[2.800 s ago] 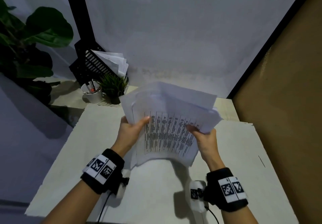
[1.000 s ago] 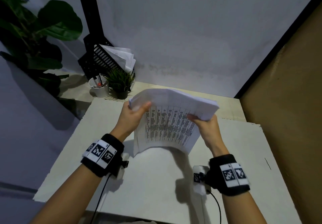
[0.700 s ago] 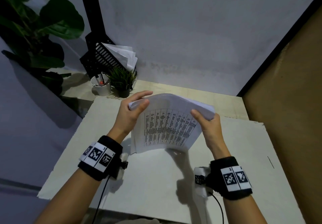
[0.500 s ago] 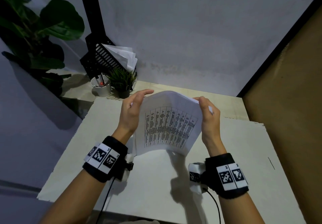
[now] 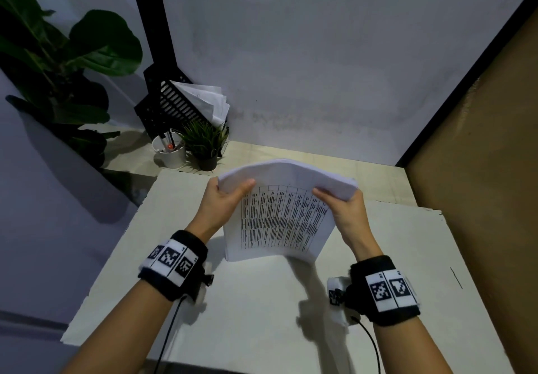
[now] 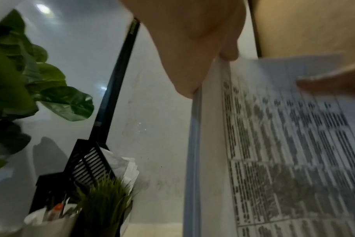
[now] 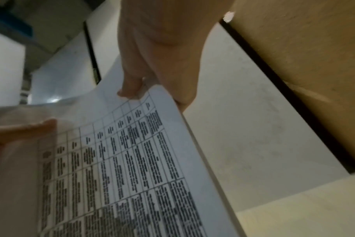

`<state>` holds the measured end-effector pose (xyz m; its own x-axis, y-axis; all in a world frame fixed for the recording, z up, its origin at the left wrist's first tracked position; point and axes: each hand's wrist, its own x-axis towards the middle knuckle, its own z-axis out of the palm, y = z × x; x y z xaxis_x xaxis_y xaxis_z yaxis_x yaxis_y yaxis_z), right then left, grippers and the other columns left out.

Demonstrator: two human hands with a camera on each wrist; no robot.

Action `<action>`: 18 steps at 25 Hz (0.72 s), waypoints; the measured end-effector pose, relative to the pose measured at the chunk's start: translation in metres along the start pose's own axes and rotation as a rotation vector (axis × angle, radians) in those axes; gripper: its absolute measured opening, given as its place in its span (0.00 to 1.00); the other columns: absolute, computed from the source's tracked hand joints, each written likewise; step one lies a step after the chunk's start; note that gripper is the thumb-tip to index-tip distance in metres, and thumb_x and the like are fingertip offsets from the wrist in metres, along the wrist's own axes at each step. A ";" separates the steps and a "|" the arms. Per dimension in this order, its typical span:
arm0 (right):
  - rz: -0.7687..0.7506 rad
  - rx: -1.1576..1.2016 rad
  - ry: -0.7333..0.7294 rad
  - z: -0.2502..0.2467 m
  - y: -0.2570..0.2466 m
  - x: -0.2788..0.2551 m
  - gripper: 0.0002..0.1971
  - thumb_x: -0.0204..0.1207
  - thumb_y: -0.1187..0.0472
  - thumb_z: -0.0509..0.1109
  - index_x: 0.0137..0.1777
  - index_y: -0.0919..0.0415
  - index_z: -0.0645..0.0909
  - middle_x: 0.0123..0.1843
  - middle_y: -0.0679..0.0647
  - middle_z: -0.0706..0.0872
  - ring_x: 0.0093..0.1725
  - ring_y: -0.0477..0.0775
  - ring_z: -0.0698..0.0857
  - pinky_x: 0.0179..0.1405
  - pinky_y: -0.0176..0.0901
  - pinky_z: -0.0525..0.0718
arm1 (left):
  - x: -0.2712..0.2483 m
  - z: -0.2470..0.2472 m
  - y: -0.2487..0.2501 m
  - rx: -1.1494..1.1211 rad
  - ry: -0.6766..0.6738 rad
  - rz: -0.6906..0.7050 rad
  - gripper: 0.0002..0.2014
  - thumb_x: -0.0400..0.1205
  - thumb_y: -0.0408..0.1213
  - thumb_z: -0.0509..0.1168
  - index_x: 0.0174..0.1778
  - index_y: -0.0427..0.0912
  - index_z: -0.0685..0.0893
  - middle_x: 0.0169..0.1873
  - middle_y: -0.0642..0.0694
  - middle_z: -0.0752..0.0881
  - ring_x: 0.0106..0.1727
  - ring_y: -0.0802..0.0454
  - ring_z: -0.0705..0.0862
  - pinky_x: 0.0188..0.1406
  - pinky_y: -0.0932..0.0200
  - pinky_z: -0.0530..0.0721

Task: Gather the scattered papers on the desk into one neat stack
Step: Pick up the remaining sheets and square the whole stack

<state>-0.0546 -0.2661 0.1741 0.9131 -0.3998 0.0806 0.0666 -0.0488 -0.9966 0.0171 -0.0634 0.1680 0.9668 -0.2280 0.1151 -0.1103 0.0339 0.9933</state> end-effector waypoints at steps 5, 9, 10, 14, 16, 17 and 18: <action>-0.109 0.063 0.016 -0.003 -0.009 0.004 0.11 0.66 0.73 0.75 0.39 0.55 0.84 0.31 0.42 0.87 0.33 0.39 0.85 0.32 0.32 0.83 | 0.004 -0.011 0.014 -0.046 -0.063 0.164 0.10 0.70 0.33 0.72 0.42 0.54 0.85 0.32 0.66 0.89 0.38 0.69 0.86 0.35 0.74 0.83; -0.094 -0.152 -0.071 -0.003 -0.020 0.007 0.13 0.64 0.68 0.78 0.45 0.55 0.82 0.40 0.46 0.86 0.37 0.36 0.83 0.36 0.29 0.80 | 0.006 -0.022 -0.007 0.027 -0.082 0.091 0.13 0.67 0.41 0.73 0.45 0.55 0.83 0.35 0.68 0.89 0.39 0.69 0.86 0.37 0.71 0.83; -0.131 -0.260 -0.067 -0.002 -0.029 0.011 0.16 0.63 0.64 0.80 0.50 0.53 0.81 0.44 0.47 0.86 0.42 0.38 0.84 0.41 0.30 0.80 | 0.007 -0.024 -0.012 0.039 -0.060 0.062 0.12 0.70 0.36 0.73 0.45 0.54 0.82 0.33 0.68 0.89 0.38 0.69 0.86 0.36 0.71 0.83; -0.342 -1.038 -0.293 0.034 -0.084 0.030 0.39 0.60 0.46 0.79 0.72 0.49 0.69 0.65 0.51 0.83 0.65 0.52 0.80 0.62 0.47 0.76 | 0.010 -0.021 -0.015 0.055 -0.041 0.043 0.12 0.76 0.29 0.66 0.43 0.54 0.81 0.31 0.66 0.89 0.36 0.69 0.86 0.35 0.71 0.85; -0.287 -1.309 -0.529 0.066 -0.091 0.036 0.32 0.66 0.49 0.76 0.71 0.52 0.71 0.62 0.55 0.84 0.61 0.57 0.82 0.55 0.48 0.78 | 0.010 -0.014 -0.015 0.030 -0.021 0.034 0.11 0.76 0.29 0.67 0.42 0.53 0.81 0.30 0.56 0.89 0.35 0.68 0.86 0.34 0.69 0.85; -0.271 -1.380 -0.615 0.079 -0.089 0.036 0.23 0.71 0.54 0.72 0.66 0.54 0.76 0.54 0.56 0.86 0.55 0.58 0.83 0.47 0.46 0.78 | 0.009 -0.013 -0.013 0.013 -0.003 0.025 0.11 0.75 0.28 0.67 0.42 0.52 0.81 0.32 0.54 0.88 0.34 0.66 0.86 0.33 0.66 0.85; -0.278 -1.423 -0.666 0.088 -0.086 0.032 0.14 0.75 0.58 0.68 0.60 0.57 0.80 0.45 0.55 0.84 0.48 0.57 0.83 0.42 0.45 0.75 | 0.008 -0.013 -0.014 0.009 0.000 0.014 0.11 0.74 0.28 0.68 0.42 0.51 0.81 0.33 0.53 0.87 0.35 0.63 0.86 0.34 0.64 0.85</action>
<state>0.0046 -0.1946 0.2606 0.9675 0.2016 -0.1528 0.1889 -0.9775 -0.0936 0.0295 -0.0529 0.1554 0.9652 -0.2274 0.1294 -0.1263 0.0279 0.9916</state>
